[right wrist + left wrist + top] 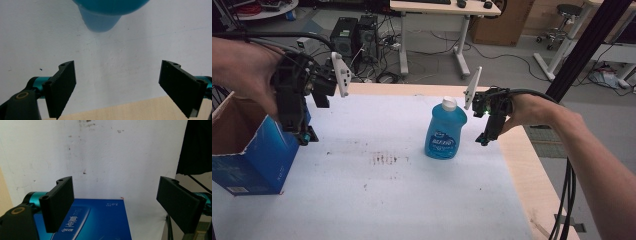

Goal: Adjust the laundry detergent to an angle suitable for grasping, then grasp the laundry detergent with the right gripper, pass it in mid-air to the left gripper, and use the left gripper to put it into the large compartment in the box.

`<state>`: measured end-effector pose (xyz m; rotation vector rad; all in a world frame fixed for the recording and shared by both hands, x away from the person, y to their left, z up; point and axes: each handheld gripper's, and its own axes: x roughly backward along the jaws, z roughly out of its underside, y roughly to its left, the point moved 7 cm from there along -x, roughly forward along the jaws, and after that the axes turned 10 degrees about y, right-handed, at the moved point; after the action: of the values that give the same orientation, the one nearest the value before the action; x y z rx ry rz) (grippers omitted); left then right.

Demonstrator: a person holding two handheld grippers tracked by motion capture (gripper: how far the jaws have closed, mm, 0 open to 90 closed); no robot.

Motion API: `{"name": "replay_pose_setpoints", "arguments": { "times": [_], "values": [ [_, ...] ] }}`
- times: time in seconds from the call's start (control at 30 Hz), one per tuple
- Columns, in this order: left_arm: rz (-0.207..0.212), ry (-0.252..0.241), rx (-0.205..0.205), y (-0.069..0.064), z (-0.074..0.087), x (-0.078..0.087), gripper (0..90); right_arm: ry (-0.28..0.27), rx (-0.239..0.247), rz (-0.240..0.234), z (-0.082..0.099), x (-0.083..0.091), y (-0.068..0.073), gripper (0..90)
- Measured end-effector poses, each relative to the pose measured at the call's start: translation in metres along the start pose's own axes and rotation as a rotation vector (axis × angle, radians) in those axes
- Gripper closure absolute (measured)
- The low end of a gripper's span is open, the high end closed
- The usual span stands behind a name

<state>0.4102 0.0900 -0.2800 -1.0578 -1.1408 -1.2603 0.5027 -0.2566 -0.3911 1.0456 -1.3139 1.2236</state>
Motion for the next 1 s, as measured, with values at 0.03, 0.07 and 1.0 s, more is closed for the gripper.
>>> {"name": "replay_pose_setpoints", "arguments": {
  "times": [0.03, 0.07, 1.0],
  "values": [
    [0.002, 0.002, 0.001, 0.0, 0.0, 0.0, 14.5, 0.001, -0.001, 0.0, 0.0, 0.0, 0.0, 13.5],
    [0.003, 0.001, 0.001, 0.001, 0.0, -0.001, 14.5, 0.004, -0.001, -0.004, 0.001, 0.0, 0.001, 13.5],
    [0.001, 0.014, -0.015, 0.001, -0.008, -0.008, 14.5, -0.107, -0.061, 0.007, 0.006, 0.013, 0.002, 13.5]
  ]
}}
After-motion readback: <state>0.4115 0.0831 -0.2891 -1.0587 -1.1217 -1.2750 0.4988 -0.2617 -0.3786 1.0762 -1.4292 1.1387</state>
